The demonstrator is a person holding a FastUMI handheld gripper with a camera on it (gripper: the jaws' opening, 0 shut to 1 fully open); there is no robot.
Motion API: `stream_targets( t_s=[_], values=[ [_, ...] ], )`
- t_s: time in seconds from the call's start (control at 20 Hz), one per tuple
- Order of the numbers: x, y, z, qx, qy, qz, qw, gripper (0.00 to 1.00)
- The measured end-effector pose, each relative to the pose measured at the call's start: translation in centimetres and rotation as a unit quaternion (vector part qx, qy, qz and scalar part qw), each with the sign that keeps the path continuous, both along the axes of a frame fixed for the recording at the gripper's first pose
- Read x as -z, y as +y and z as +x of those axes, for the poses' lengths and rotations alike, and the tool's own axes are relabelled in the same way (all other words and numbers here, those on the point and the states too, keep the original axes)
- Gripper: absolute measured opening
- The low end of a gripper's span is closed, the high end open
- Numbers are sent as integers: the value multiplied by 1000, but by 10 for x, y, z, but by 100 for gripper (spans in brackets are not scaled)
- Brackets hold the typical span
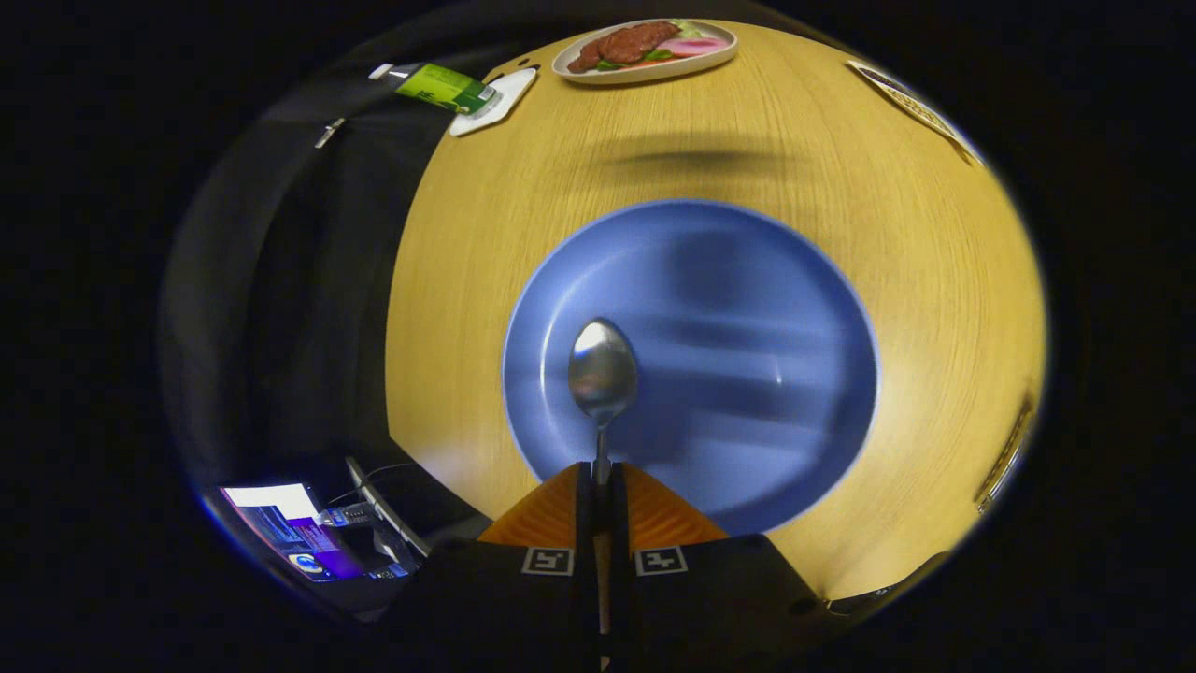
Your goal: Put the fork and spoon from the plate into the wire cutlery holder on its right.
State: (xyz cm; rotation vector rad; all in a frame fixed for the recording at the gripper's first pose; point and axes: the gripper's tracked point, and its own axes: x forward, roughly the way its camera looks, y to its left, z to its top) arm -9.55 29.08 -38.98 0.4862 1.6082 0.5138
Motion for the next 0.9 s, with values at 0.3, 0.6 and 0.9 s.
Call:
stream_targets(
  t_s=[0.3, 0.6, 0.9],
  values=[
    [-51, -56, 2, 48, -13, 48, 998, 9],
    [-97, -153, 1, 79, -41, 44, 995, 9],
    [-114, -263, -7, 102, -42, 0, 994, 9]
  ],
)
